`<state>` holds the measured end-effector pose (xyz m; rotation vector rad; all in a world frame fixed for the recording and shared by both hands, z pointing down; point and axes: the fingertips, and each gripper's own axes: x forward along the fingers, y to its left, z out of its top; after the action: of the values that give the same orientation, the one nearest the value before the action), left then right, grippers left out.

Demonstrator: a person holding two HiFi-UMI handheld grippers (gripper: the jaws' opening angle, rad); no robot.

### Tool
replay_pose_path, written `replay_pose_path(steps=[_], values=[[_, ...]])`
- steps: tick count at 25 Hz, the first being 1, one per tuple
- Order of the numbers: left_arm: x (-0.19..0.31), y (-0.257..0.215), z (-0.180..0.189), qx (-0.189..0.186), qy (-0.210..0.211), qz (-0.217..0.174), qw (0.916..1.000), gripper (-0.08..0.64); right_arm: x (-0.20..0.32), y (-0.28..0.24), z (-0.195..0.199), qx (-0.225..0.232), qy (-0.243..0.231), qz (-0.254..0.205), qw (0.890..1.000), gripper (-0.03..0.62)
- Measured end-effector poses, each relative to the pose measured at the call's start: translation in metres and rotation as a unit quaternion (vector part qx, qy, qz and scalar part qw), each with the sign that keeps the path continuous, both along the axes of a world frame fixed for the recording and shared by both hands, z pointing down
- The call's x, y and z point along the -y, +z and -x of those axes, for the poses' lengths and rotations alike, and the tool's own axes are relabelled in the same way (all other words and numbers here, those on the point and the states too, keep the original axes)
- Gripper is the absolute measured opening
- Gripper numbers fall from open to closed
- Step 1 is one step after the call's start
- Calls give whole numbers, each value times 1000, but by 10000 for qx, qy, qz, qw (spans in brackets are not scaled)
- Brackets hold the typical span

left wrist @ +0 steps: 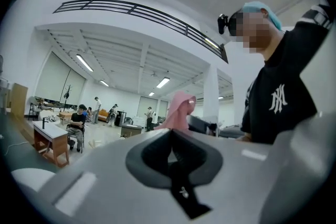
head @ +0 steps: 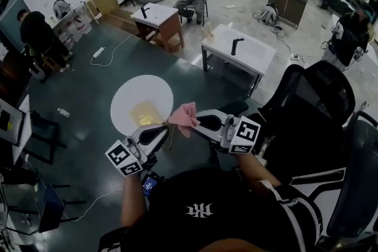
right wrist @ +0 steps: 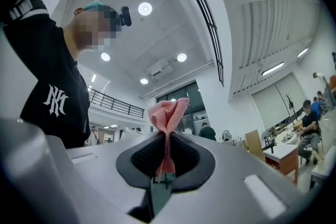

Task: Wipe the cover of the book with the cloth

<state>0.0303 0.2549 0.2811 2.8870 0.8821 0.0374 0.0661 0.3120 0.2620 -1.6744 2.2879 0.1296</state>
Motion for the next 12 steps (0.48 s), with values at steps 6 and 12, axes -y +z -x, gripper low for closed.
replay_pose_path(steps=[6, 12], values=[[2, 3, 26, -136, 150, -69, 9998, 5, 1, -2, 23, -151, 187, -155, 9996, 21], [32, 14, 48, -217, -1, -80, 9997, 5, 23, 5, 40, -230, 99, -160, 9996, 21]])
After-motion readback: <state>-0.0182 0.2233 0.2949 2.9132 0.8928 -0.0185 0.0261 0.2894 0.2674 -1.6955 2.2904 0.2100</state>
